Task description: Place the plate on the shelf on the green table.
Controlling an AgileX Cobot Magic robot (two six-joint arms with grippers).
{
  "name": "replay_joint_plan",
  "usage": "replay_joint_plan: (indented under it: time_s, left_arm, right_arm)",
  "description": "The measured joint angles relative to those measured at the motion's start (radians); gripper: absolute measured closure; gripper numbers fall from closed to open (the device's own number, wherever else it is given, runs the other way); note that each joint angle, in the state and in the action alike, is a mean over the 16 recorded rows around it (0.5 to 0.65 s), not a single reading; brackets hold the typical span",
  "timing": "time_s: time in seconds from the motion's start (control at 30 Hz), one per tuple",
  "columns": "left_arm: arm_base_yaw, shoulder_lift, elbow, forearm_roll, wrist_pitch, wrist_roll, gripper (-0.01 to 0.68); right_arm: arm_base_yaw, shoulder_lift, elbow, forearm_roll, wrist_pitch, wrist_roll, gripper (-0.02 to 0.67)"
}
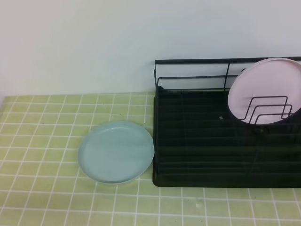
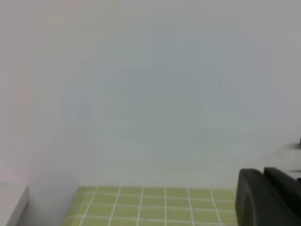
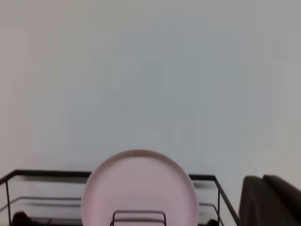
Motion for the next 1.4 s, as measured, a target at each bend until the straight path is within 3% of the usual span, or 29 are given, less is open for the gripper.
replay_joint_plan:
  time_s: [0.3,0.63,0.83,1.07,1.23,1.4]
  left_arm:
    - [0.000,0.002,-0.172,-0.006,0.193,0.010,0.675]
    - [0.000,0.058,-0.302,-0.054,0.339,0.016,0.675]
    - [0.000,0.226,-0.448,-0.093,0.454,0.051,0.675]
    - [0.000,0.569,-0.696,-0.126,0.650,0.111,0.668]
    - [0.000,0.845,-0.856,-0.151,0.752,0.156,0.599]
    - [0.000,1.119,-1.002,-0.200,0.828,0.204,0.447]
  right_arm:
    - [0.000,0.002,-0.083,-0.001,0.066,0.001,0.652]
    - [0.000,0.097,-0.308,-0.032,0.457,-0.020,0.652]
    - [0.000,0.225,-0.375,-0.017,0.644,-0.041,0.649]
    - [0.000,0.346,-0.373,0.028,0.748,-0.059,0.648]
    - [0.000,0.381,-0.363,0.060,0.754,-0.059,0.649]
    - [0.000,0.387,-0.355,0.070,0.746,-0.060,0.650]
